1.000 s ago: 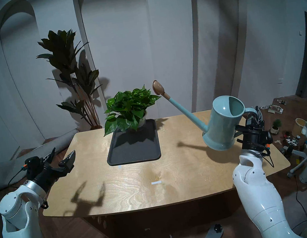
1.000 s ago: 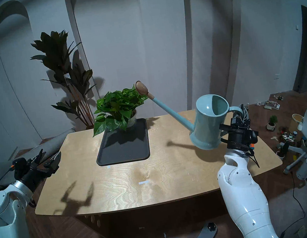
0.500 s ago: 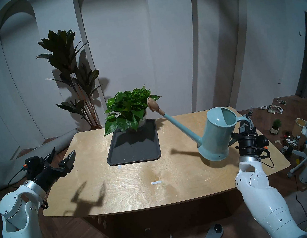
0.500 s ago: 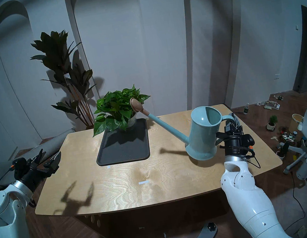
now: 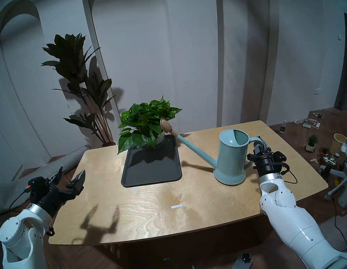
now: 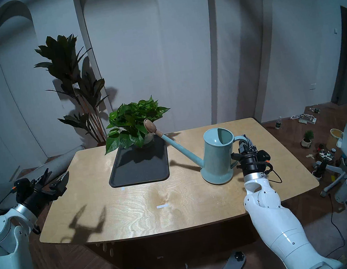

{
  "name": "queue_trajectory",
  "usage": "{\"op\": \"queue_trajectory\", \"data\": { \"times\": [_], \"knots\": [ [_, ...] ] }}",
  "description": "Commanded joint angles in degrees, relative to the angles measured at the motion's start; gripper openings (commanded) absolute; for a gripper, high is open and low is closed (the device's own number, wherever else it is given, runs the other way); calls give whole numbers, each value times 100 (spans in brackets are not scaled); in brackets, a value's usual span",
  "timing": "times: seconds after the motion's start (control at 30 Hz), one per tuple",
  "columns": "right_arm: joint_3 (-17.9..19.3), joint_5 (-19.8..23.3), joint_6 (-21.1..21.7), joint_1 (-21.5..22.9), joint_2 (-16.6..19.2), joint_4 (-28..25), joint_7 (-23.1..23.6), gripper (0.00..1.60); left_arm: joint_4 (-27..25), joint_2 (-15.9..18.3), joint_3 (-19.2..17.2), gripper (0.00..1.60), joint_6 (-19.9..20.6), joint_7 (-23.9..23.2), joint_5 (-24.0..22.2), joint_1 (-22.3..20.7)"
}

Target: Pick up the watering can and pour water into the potted plant, then put the can down

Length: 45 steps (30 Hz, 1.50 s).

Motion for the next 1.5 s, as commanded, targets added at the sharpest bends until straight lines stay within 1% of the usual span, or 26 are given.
{"op": "queue_trajectory", "data": {
  "times": [0.0, 0.03, 0.17, 0.2, 0.3, 0.37, 0.4, 0.43, 0.5, 0.53, 0.57, 0.6, 0.63, 0.67, 0.7, 0.77, 0.87, 0.9, 0.93, 0.97, 1.13, 1.23, 1.47],
  "knots": [
    [-35, 158, -412, 714, -149, 522, 383, 0, -111, 2, -6, 160, -20, -11, -6, -10],
    [-1, 153, -406, 652, -141, 489, 414, 0, -112, 2, -6, 160, -20, -10, -5, -9],
    [-42, 176, -661, 963, -116, 1044, 650, 0, -117, -1, -7, 160, -19, -9, -4, -7],
    [-44, 161, -711, 994, -110, 1112, 687, 0, -118, -1, -8, 160, -19, -8, -4, -7],
    [-37, 195, -821, 981, -99, 1153, 786, 0, -119, -2, -8, 160, -19, -8, -3, -6],
    [-58, 69, -872, 907, -48, 1059, 775, 0, -121, -3, -8, 160, -18, -7, -3, -5],
    [-67, 10, -897, 880, -33, 1012, 757, 16, -121, -3, -8, 160, -18, -7, -3, -5],
    [-75, 1, -905, 852, -22, 954, 768, 45, -121, -3, -8, 160, -18, -7, -3, -5],
    [-112, -136, -929, 800, 30, 798, 755, 45, -118, -2, -8, 160, -18, -8, -3, -7],
    [-127, -195, -921, 785, 47, 720, 739, 32, -117, -2, -8, 160, -18, -9, -3, -7],
    [-142, -238, -912, 782, 60, 660, 735, 2, -116, -1, -8, 160, -18, -9, -3, -8],
    [-156, -297, -910, 778, 69, 604, 718, 2, -116, -1, -7, 160, -18, -9, -3, -8],
    [-162, -344, -903, 775, 68, 553, 692, 10, -115, -1, -7, 160, -19, -10, -3, -9],
    [-165, -397, -874, 757, 70, 478, 651, 29, -115, -1, -7, 160, -19, -10, -3, -9],
    [-166, -431, -860, 744, 72, 435, 629, 160, -115, -1, -7, 160, -19, -10, -3, -9],
    [-167, -531, -838, 719, 83, 377, 571, 160, -115, -1, -7, 160, -18, -10, -3, -8],
    [-137, -719, -784, 564, 78, 200, 365, 160, -121, -4, -9, 160, -18, -8, -2, -6],
    [-111, -774, -702, 448, 89, 43, 242, 160, -122, -4, -9, 160, -17, -7, -1, -5],
    [-97, -779, -759, 440, 81, 87, 235, 160, -122, -5, -9, 160, -17, -7, -1, -5],
    [-63, -842, -697, 340, 87, -34, 116, 160, -123, -5, -9, 160, -17, -7, -1, -5],
    [59, -857, -708, 25, 125, -181, -56, 160, -125, -6, -10, 160, -16, -6, 0, -4],
    [167, -836, -815, -266, 147, -307, -145, 160, -124, -6, -10, 160, -16, -7, 0, -5],
    [288, -714, -960, -587, 132, -266, -185, 160, -126, -7, -10, 160, -16, -6, 1, -4]
  ]
}}
